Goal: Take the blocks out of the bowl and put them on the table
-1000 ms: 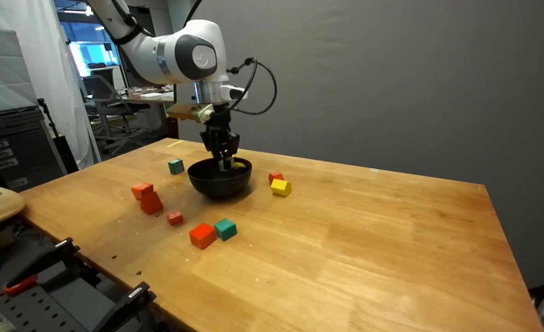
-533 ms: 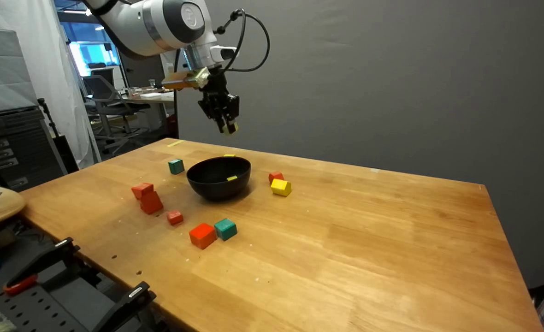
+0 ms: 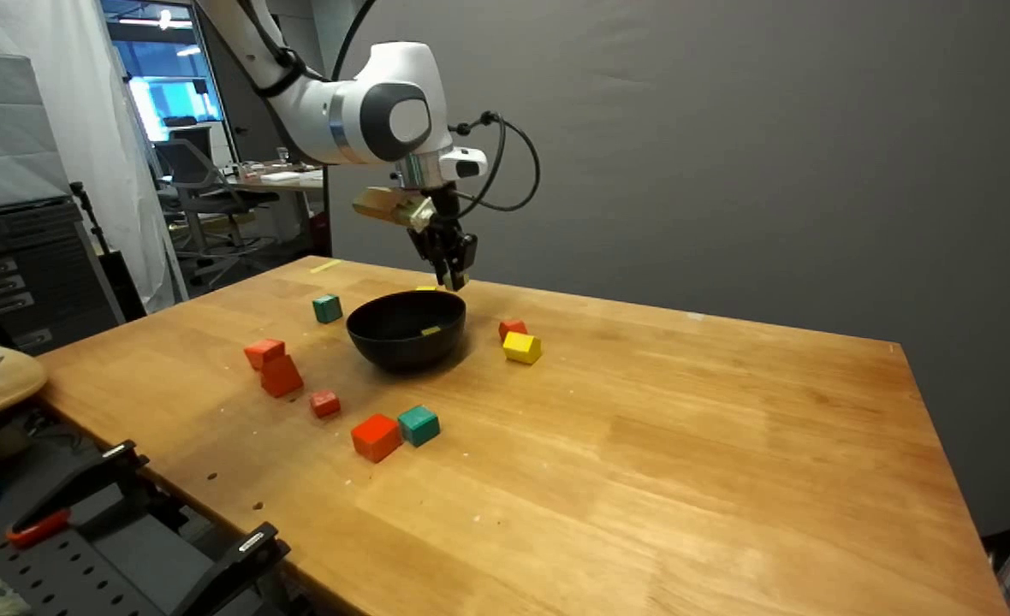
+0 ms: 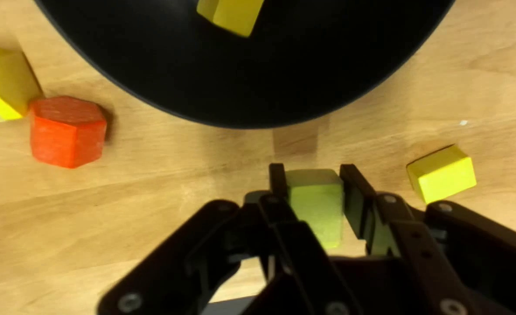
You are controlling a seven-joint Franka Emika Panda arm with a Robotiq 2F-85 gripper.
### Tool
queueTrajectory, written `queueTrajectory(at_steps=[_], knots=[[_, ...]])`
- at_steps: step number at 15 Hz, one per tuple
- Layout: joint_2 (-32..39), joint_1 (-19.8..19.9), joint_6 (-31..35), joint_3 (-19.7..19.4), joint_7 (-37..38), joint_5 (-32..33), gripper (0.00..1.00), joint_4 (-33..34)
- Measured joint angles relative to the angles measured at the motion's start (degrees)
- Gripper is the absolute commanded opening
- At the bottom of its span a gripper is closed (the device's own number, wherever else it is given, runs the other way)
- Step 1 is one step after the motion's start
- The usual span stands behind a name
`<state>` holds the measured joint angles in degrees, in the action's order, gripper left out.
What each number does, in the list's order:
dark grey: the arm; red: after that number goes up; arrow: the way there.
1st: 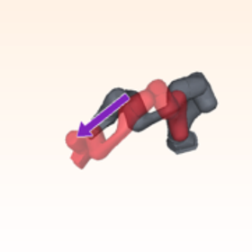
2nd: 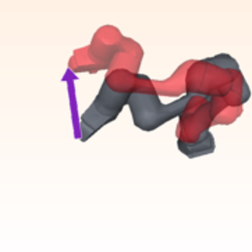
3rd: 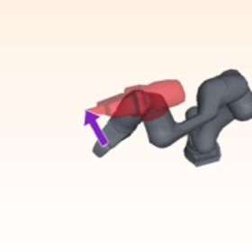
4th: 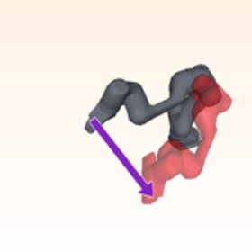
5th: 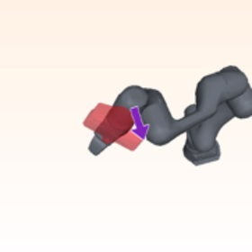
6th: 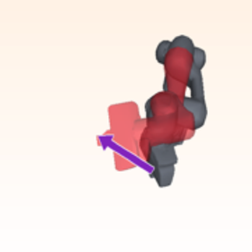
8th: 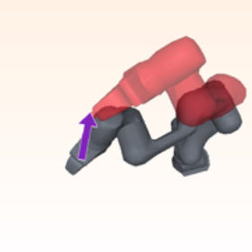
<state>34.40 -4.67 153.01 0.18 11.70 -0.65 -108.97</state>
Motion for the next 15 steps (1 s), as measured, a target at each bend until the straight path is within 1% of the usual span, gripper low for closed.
queueTrajectory(at_steps=[1,2,3,4,5,7,9,11,13,15], knots=[[1.9,0.2,0.3,0.1,-0.2,-0.3,0.6,1.9],[3.7,0.3,0.4,0.1,-0.3,-0.5,0.62,3.9],[5.1,0.4,0.4,0.1,-0.3,-0.6,0.68,5.6],[6.2,0.4,0.4,0.1,-0.3,-0.6,0.75,7.1],[7.0,0.5,0.3,0.1,-0.3,-0.6,0.84,8.3],[7.5,0.5,-0.1,0.0,-0.3,-0.6,0.99,9.4],[6.7,0.2,-1.0,-0.3,-0.3,-0.5,1.0,9.5],[4.3,-0.2,-3.4,-0.7,-0.1,-0.5,1.0,8.8],[0.0,-0.7,-6.6,-1.5,1.0,-0.4,1.0,6.5],[-4.5,-1.4,-9.5,-2.6,3.3,0.0,1.0,2.8]])
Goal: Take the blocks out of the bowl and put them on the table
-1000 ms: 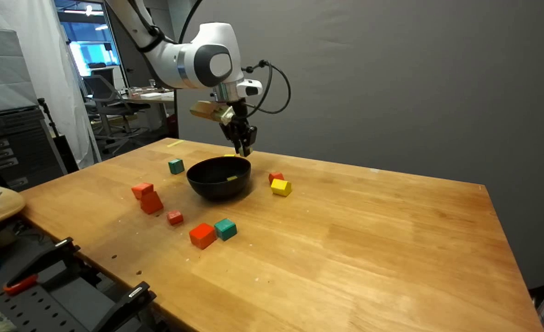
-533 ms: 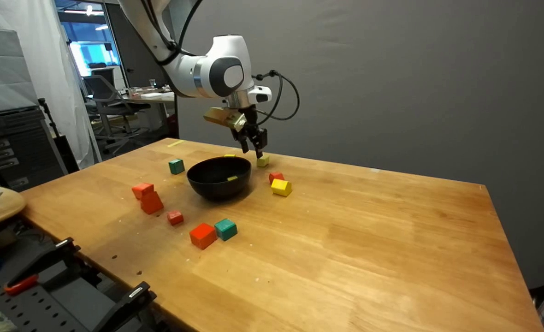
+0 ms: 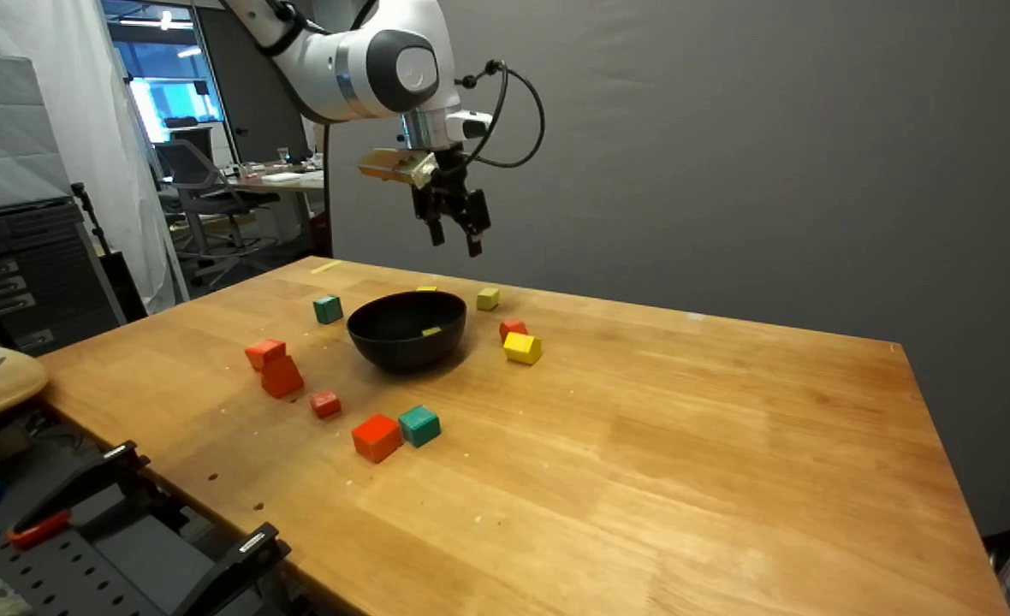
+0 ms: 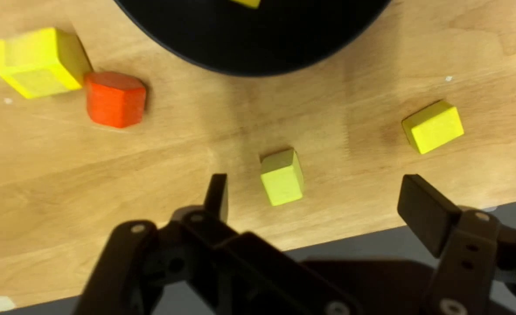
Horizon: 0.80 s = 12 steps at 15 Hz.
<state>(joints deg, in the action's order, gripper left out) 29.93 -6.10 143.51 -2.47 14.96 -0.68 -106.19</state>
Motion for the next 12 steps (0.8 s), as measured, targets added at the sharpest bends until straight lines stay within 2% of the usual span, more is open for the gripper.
queueTrajectory(at_steps=[1,4,7,8,9,12], knots=[[-1.9,0.0,-1.6,-0.2,0.8,0.0,1.0,-2.0],[-4.9,0.3,-4.3,0.0,1.9,-1.8,0.91,-7.6],[-4.9,0.4,-3.5,0.6,2.9,-3.9,0.79,-11.4],[-4.6,0.4,-2.0,0.5,3.7,-3.9,0.71,-12.5],[-4.3,0.4,-0.1,0.3,4.6,-3.9,0.77,-13.6],[-3.2,0.4,4.4,0.0,6.7,-4.0,0.74,-16.0]])
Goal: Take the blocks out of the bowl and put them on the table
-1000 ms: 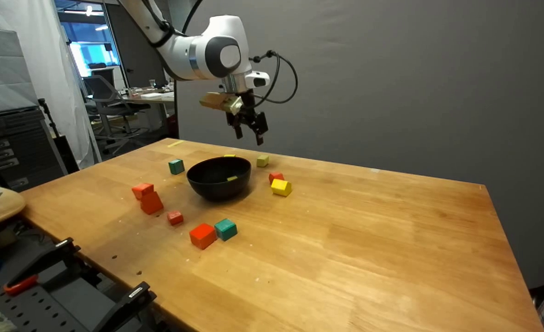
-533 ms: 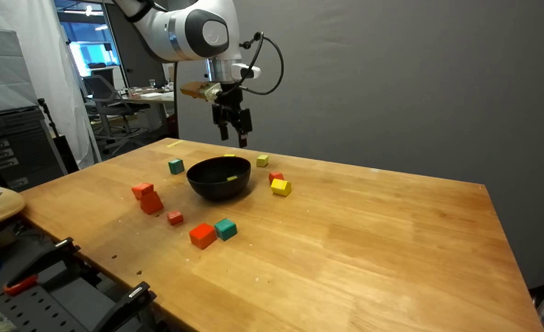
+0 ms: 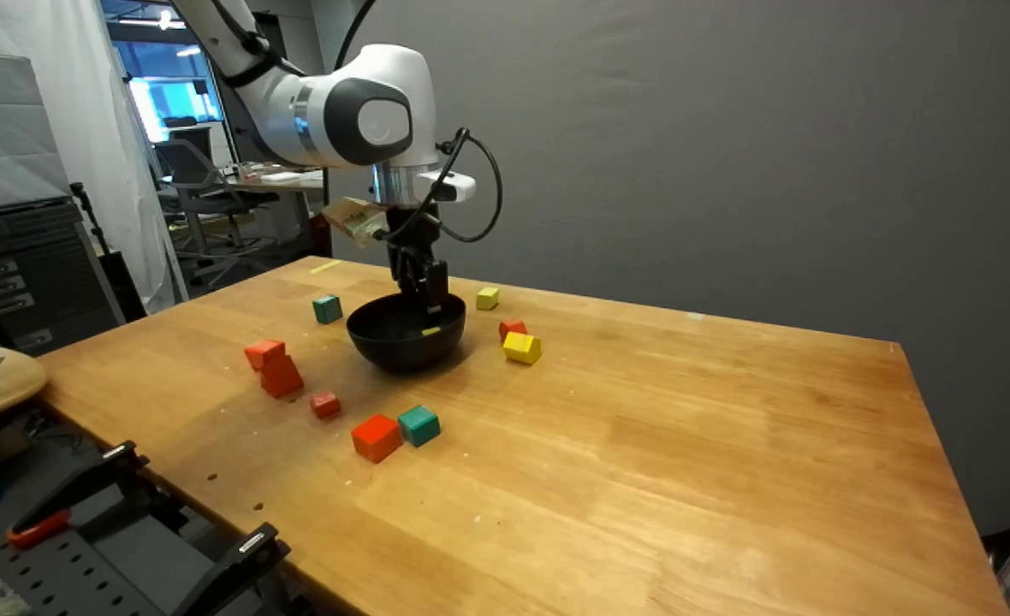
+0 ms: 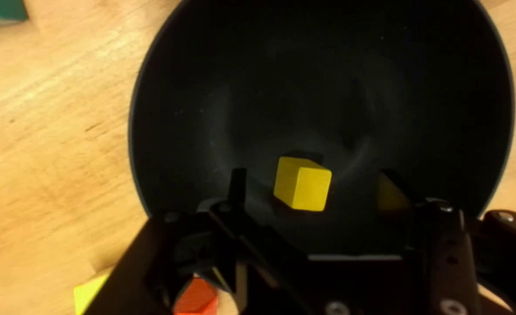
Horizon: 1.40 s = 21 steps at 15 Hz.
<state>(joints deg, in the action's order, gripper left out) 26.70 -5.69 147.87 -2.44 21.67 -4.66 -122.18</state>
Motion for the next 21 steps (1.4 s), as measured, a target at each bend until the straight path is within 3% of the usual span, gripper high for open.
queueTrajectory(at_steps=[4,10,13,15,21], knots=[[2.0,0.0,5.1,0.3,0.5,-1.9,0.7,-0.8],[5.1,-0.1,10.5,0.3,0.5,-2.4,0.21,-0.8],[5.3,-0.1,11.1,0.2,0.5,-2.5,0.04,-0.8],[5.3,-0.1,11.4,0.2,0.5,-2.6,0.09,-0.8],[0.3,-3.2,11.2,-0.8,0.6,-0.1,0.1,-1.7]])
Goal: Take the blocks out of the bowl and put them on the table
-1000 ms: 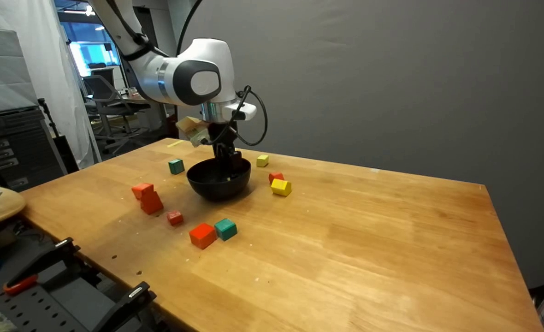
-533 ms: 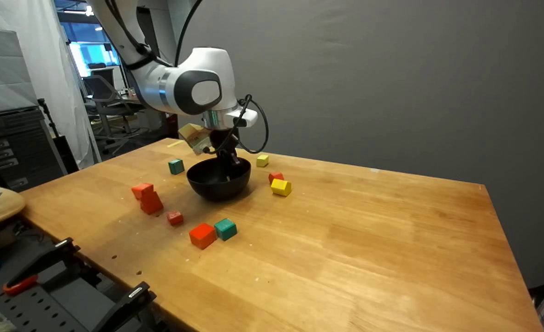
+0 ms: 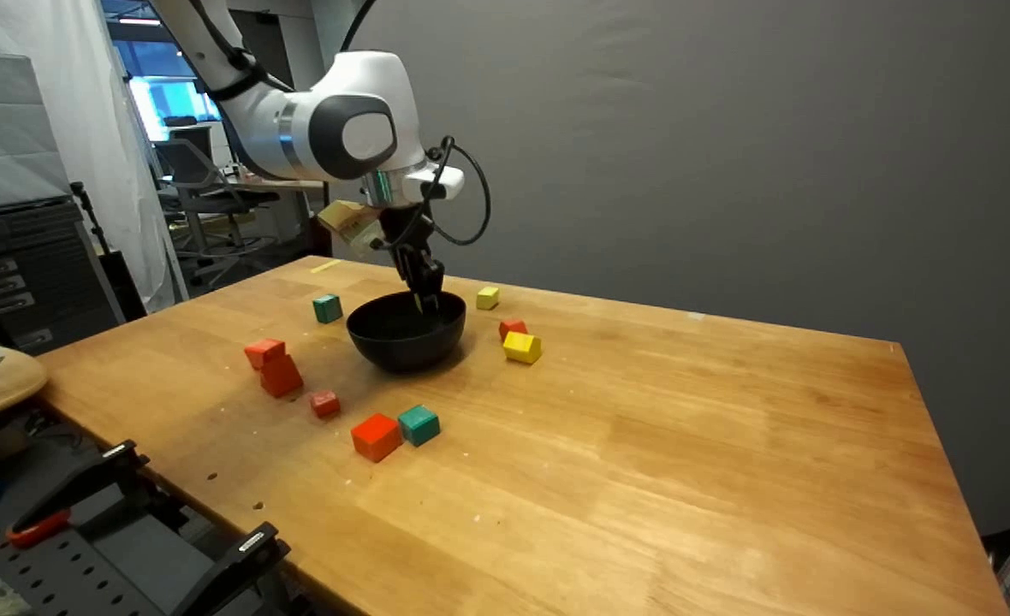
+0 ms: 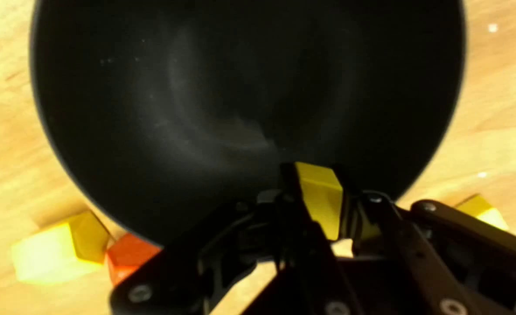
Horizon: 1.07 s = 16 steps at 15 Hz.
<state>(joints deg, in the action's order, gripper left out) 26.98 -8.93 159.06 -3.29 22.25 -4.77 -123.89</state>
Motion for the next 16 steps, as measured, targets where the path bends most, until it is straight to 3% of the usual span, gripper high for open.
queueTrajectory(at_steps=[3,5,7,11,12,13,14,15,16], knots=[[-4.9,-3.5,0.0,-0.5,0.1,4.5,0.1,-0.6],[-6.2,-4.2,-0.1,1.4,-1.2,4.5,0.1,-0.1],[-5.4,-3.8,-0.2,4.2,-3.4,3.4,0.11,0.8],[-0.2,-2.3,-1.7,7.5,-8.1,1.7,0.27,4.6],[1.6,-1.7,-2.5,8.0,-9.4,1.3,0.27,6.0],[3.4,-1.2,-3.2,8.3,-10.5,1.2,0.32,7.6],[5.1,-0.9,-4.0,8.3,-11.4,1.2,0.52,9.2],[6.6,-0.6,-4.8,8.3,-12.2,1.2,0.53,10.8],[7.9,-0.4,-5.5,8.3,-12.7,1.2,0.6,12.1]])
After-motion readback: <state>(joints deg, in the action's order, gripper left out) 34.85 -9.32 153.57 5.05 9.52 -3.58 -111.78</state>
